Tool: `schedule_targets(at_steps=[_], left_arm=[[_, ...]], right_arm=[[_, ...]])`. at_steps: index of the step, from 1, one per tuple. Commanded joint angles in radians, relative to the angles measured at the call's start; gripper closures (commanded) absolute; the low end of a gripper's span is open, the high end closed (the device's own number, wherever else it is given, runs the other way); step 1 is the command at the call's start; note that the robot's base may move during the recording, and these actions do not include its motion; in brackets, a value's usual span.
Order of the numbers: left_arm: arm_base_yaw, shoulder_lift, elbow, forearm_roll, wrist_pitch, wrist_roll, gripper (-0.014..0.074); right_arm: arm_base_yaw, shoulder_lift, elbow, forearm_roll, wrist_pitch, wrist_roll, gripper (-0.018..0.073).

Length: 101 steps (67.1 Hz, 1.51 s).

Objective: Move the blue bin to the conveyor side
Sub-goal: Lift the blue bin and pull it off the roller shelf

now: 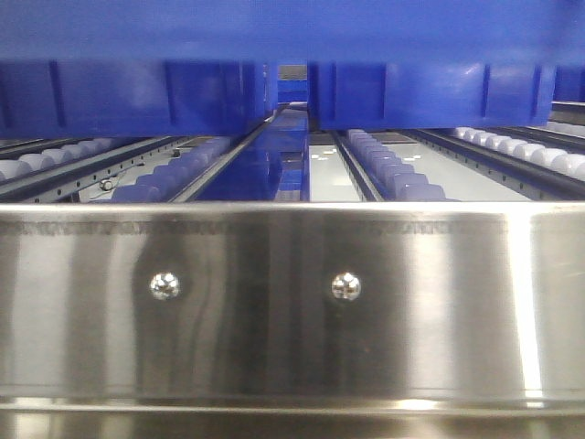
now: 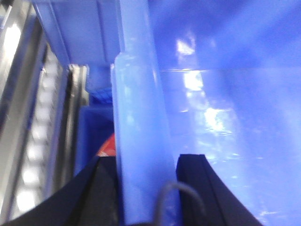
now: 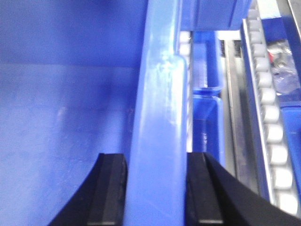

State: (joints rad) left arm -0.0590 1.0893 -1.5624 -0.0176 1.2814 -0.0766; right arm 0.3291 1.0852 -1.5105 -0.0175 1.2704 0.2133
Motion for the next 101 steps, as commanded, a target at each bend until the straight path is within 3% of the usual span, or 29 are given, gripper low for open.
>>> schedule_targets(at_steps=[1,14,26,40,62,85,101], left_arm=[[-0.015,-0.069,0.046,0.046,-0.06,0.014,0.0603],[-0.097,-0.124,0.145,0.046,-0.06,0.014,0.0606],[-0.167,-0.127,0.152,0.048,-0.06,-0.021,0.0614],[-0.215,-0.104,0.117,0.111,-0.06,-0.063,0.0614],[-0.225,-0.024,-0.083,0.136,-0.06,-0.065,0.0614],[-0.225,-0.022,-0.085,0.157,-0.06,-0.065,0.0614],[-0.225,-0.008,-0.085,0.159,-0.06,-0.065,0.0614]], right_arm=[[-0.008,-0.065,0.057,-0.079,-0.049,-0.015,0.0636],[-0.008,-0.118,0.115,-0.072,-0.049,-0.017,0.0636],[-0.008,-0.118,0.115,0.018,-0.049,-0.046,0.0636],[-0.008,-0.118,0.103,0.037,-0.086,-0.058,0.0636],[-0.008,-0.118,0.074,0.037,-0.119,-0.072,0.0636],[-0.008,-0.111,0.069,0.029,-0.11,-0.137,0.0636],[-0.008,0.025,-0.104,-0.004,-0.049,-0.157,0.0636]])
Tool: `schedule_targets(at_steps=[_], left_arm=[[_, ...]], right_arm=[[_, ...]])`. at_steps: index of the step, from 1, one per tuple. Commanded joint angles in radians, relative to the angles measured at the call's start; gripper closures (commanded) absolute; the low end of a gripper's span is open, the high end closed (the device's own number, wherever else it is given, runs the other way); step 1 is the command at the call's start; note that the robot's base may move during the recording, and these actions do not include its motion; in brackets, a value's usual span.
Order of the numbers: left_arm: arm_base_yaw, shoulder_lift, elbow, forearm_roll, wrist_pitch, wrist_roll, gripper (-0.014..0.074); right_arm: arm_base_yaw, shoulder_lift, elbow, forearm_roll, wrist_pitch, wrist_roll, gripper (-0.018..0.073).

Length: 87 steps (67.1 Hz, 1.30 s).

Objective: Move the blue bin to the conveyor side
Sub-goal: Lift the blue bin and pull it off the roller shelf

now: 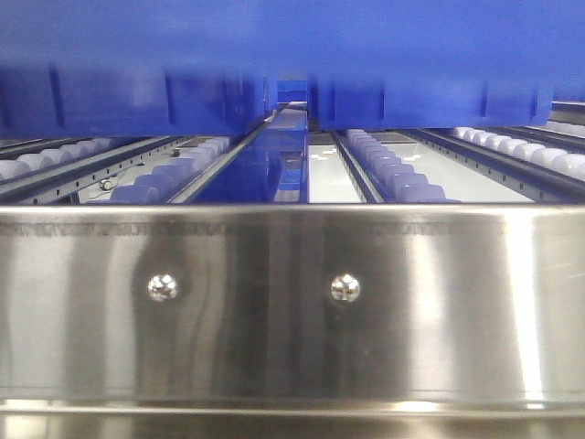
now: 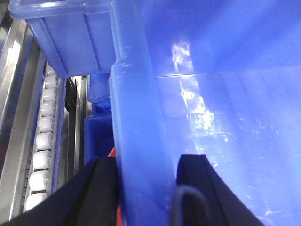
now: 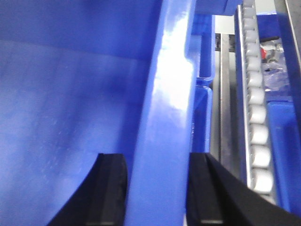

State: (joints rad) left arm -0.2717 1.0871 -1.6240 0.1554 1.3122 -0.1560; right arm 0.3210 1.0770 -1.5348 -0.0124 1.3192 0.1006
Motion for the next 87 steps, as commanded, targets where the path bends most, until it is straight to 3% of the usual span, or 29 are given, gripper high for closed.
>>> schedule_targets(at_steps=[1,12,87], left_arm=[[-0.012,-0.002,-0.023,-0.014,-0.091,0.014,0.0614],[-0.012,0.005,-0.023,0.014,-0.091,0.014,0.0614],[-0.012,0.051,-0.092,0.016,-0.091,-0.01,0.0614]], right_arm=[[0.001,0.039,-0.091,-0.01,-0.098,-0.044,0.0636],[0.001,0.068,-0.164,-0.01,-0.098,-0.044,0.0636],[0.001,0.08,-0.16,-0.012,-0.098,-0.044,0.0636]])
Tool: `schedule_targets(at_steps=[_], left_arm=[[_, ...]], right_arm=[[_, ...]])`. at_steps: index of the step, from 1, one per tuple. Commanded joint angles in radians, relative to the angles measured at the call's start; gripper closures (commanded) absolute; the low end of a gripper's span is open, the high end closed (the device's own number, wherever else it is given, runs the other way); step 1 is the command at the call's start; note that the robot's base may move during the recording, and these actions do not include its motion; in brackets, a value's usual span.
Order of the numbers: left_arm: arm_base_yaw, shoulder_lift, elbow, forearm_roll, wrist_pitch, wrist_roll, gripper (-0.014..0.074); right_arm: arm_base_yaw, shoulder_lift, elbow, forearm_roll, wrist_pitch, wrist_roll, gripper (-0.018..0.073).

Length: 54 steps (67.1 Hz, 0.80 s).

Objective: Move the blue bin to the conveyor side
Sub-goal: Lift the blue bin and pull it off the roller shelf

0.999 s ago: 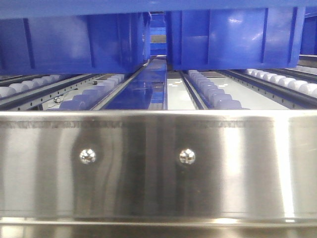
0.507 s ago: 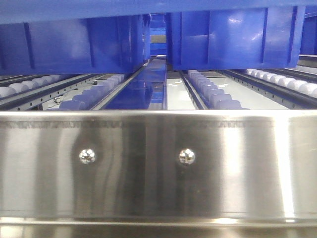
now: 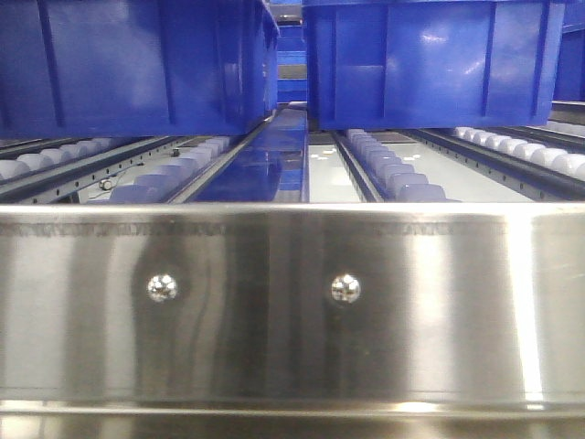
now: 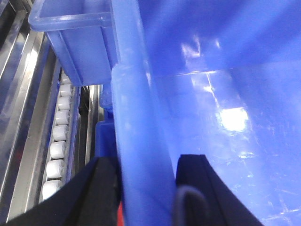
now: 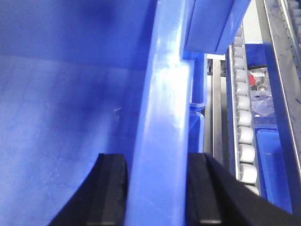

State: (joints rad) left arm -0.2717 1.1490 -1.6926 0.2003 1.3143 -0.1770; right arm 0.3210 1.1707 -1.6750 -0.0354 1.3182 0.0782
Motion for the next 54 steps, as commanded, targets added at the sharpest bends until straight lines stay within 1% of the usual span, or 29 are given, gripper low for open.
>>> schedule_targets(at_steps=[1,54], left_arm=[[-0.012,-0.01,-0.024,-0.029,-0.093,0.011,0.0614],[-0.012,-0.01,-0.024,-0.029,-0.093,0.011,0.0614]], right_arm=[[0.001,-0.014,-0.02,0.011,-0.097,-0.022,0.0636],[0.001,-0.014,-0.02,0.011,-0.097,-0.022,0.0636]])
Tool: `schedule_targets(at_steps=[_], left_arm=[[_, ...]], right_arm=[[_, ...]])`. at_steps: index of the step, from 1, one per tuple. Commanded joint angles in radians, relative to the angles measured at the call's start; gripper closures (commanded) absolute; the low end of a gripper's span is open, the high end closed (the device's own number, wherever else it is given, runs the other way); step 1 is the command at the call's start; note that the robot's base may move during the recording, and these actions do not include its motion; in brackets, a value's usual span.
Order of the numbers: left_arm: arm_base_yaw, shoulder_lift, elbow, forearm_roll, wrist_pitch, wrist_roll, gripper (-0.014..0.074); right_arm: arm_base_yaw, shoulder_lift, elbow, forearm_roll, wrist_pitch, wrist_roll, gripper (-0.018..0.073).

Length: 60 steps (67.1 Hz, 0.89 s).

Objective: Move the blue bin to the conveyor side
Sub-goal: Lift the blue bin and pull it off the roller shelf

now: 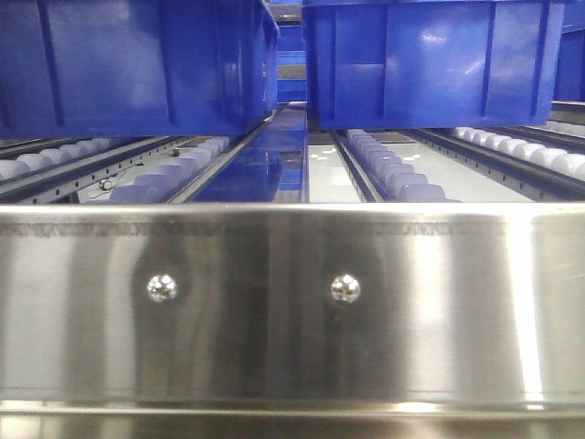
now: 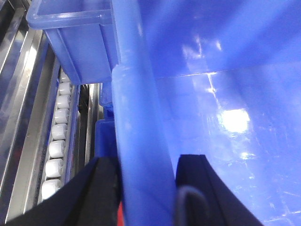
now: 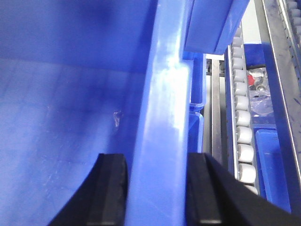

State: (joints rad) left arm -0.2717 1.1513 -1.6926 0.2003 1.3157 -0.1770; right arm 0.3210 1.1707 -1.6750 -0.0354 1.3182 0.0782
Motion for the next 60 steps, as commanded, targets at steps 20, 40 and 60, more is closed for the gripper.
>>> schedule_targets(at_steps=[20,40,60], left_arm=[[-0.012,-0.013,-0.024,-0.029,-0.095,0.011,0.0614],[-0.012,-0.013,-0.024,-0.029,-0.095,0.011,0.0614],[-0.012,-0.013,-0.024,-0.029,-0.095,0.011,0.0614]], right_arm=[[0.001,-0.014,-0.02,0.011,-0.097,-0.022,0.0636],[0.001,-0.014,-0.02,0.011,-0.097,-0.022,0.0636],[0.001,-0.014,-0.02,0.011,-0.097,-0.022,0.0636]])
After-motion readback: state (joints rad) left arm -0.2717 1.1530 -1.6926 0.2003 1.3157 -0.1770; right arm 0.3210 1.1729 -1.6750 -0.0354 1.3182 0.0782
